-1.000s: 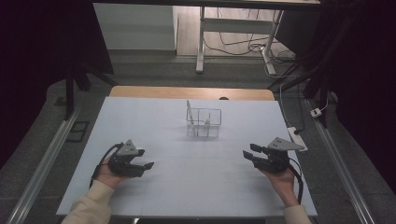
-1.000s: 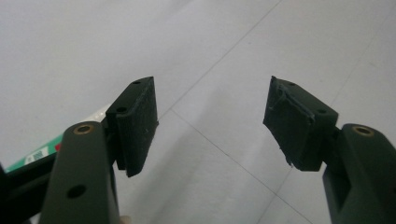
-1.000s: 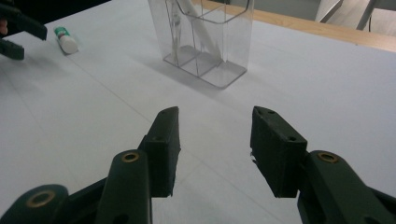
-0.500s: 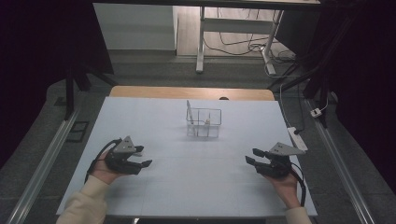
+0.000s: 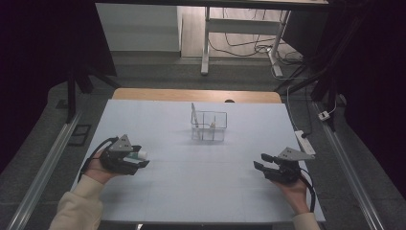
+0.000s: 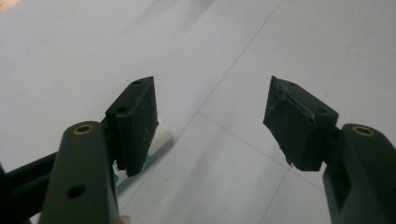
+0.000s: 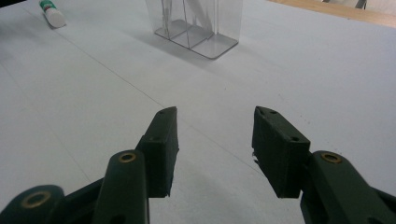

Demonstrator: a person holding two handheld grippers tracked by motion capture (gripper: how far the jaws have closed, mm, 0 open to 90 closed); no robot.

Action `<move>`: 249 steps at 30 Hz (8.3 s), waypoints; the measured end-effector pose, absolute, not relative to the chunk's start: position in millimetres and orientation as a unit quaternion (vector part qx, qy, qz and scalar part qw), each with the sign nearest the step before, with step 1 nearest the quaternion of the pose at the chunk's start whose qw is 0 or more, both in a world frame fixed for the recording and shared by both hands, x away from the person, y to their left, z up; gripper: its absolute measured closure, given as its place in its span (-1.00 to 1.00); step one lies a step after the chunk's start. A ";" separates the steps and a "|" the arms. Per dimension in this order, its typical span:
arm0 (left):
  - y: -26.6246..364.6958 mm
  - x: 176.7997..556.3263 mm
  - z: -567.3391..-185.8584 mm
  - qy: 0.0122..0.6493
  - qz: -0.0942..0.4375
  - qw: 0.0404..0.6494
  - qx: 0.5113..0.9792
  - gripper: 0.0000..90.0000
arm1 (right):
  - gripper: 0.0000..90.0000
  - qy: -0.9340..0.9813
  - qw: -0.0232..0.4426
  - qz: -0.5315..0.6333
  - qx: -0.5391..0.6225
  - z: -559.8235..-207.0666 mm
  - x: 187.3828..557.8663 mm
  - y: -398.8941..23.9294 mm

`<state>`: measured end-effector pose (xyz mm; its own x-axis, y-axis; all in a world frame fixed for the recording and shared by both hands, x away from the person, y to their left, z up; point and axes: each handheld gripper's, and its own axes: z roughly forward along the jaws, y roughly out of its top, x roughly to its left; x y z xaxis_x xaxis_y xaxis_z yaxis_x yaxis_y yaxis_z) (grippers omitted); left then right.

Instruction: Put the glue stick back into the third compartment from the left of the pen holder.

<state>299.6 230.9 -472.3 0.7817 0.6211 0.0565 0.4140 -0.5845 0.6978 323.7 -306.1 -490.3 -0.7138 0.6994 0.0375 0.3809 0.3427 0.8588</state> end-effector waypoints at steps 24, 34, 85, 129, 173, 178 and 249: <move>260.8 310.5 -477.2 0.328 0.154 0.320 0.875 -0.23 | 0.08 0.805 0.169 0.456 0.339 -494.1 325.5 -307.2; 258.0 335.2 -472.6 0.281 0.153 0.268 0.909 -0.20 | 0.08 0.803 0.169 0.456 0.344 -494.7 326.1 -310.0; 237.9 386.3 -502.9 0.132 0.068 0.116 0.982 0.01 | 0.07 0.810 0.161 0.445 0.345 -500.8 328.5 -310.1; 233.1 365.1 -478.5 0.196 0.089 0.278 0.936 0.46 | 0.07 0.798 0.161 0.466 0.346 -496.3 327.2 -310.0; 119.3 319.7 -477.6 0.204 0.102 0.416 0.880 0.46 | -0.02 0.797 0.142 0.494 0.316 -488.8 325.4 -270.0; 110.5 320.8 -479.3 0.203 0.101 0.420 0.879 0.46 | -0.03 0.797 0.138 0.498 0.312 -488.5 326.4 -262.9; 48.1 322.2 -498.5 0.157 0.120 0.406 0.892 0.43 | 0.41 0.782 0.019 0.560 0.273 -488.5 334.6 -183.9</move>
